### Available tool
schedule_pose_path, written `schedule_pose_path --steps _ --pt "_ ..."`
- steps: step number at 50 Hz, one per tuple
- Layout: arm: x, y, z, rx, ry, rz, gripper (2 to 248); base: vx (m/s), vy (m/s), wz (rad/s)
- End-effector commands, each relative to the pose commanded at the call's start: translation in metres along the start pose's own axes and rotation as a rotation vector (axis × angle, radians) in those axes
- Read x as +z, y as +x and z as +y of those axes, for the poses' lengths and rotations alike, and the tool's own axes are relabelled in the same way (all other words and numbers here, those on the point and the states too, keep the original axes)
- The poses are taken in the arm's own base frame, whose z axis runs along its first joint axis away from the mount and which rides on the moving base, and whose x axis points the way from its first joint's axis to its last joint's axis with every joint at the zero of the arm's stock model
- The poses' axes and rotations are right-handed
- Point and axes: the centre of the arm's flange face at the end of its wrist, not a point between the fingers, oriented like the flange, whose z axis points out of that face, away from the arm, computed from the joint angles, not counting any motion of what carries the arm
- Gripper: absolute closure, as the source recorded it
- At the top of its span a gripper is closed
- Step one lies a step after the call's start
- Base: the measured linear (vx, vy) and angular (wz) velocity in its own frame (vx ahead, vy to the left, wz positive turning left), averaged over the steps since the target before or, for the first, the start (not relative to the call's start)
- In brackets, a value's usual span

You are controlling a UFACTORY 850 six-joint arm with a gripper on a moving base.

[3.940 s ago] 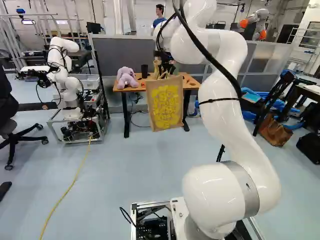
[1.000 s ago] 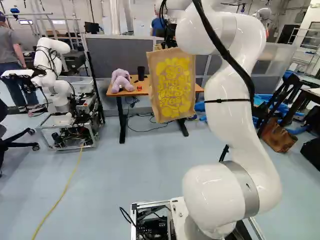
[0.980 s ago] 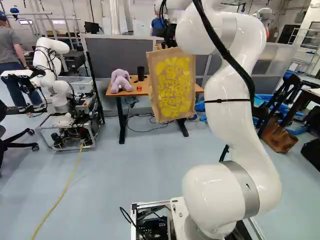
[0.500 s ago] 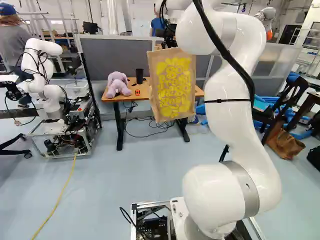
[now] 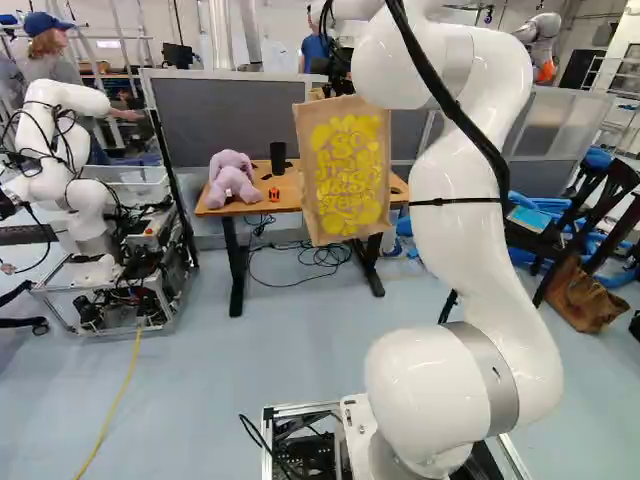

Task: Pick up the bag on the ground and place it on the table

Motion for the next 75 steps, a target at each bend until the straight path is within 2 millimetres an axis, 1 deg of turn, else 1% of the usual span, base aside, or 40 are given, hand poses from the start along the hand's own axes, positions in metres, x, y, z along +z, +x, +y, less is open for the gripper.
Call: schedule_pose_path --steps 75 --pt "0.0000 0.0000 0.0000 0.000 0.000 0.000 228 0.203 0.000 -0.013"
